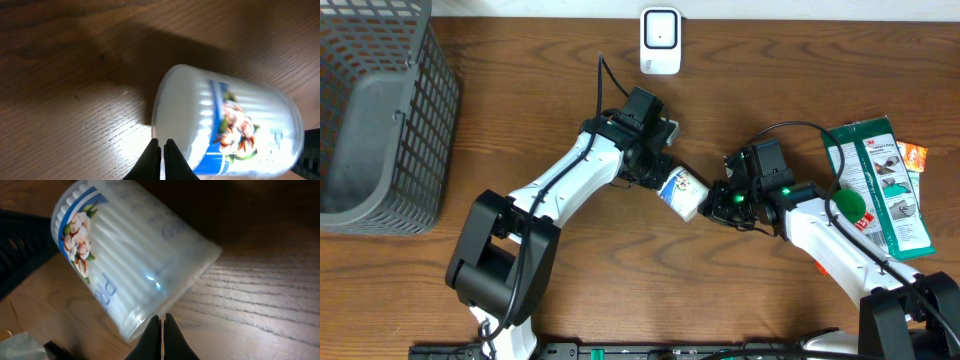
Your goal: Scan the item barcode
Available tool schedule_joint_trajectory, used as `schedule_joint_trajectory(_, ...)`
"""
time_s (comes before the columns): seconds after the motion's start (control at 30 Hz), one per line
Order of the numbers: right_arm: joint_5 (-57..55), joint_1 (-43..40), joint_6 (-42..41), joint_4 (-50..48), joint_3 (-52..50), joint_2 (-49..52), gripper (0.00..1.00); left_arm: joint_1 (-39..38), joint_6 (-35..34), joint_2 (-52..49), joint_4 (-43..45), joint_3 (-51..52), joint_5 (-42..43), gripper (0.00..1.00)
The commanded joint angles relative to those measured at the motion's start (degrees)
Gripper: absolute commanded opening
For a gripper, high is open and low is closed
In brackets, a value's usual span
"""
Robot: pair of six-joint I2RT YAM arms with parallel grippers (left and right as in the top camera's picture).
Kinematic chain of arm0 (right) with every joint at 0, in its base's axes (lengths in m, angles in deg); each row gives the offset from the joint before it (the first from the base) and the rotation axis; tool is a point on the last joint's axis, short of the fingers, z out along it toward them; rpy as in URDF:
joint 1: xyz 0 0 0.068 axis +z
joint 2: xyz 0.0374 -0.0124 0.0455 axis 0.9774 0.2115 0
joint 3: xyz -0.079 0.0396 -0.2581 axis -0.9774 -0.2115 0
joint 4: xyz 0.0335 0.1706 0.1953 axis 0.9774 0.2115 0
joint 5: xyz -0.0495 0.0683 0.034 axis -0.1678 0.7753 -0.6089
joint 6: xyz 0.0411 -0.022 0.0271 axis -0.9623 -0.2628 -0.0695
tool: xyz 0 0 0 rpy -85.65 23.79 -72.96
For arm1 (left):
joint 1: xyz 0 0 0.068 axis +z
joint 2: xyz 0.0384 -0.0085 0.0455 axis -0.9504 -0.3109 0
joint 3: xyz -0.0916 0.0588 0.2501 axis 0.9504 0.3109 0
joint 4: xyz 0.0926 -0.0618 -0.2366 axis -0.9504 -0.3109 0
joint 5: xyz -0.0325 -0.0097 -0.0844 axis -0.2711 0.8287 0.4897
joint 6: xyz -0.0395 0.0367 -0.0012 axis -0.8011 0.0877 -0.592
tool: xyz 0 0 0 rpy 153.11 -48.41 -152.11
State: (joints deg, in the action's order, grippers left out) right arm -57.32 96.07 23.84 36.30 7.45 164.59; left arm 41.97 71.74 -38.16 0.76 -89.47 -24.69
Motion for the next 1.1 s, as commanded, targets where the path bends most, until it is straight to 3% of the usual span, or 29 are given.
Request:
schedule_joint_trajectory(0.0, 4.0, 0.6, -1.6, -1.7, 1.0, -1.0, 0.01, -0.1, 0.8, -0.5, 0.0, 0.6, 1.0, 0.08)
schedule_joint_trajectory(0.53, 6.7, 2.3, -3.1, -3.7, 4.7, -1.0, 0.02, -0.1, 1.1, -0.8, 0.0, 0.7, 0.8, 0.08)
schedule_joint_trajectory(1.07, -9.4, 12.9, -4.1, -4.8, 9.6, 0.3, 0.02, 0.0, 1.9, -1.8, 0.1, 0.7, -2.2, 0.08)
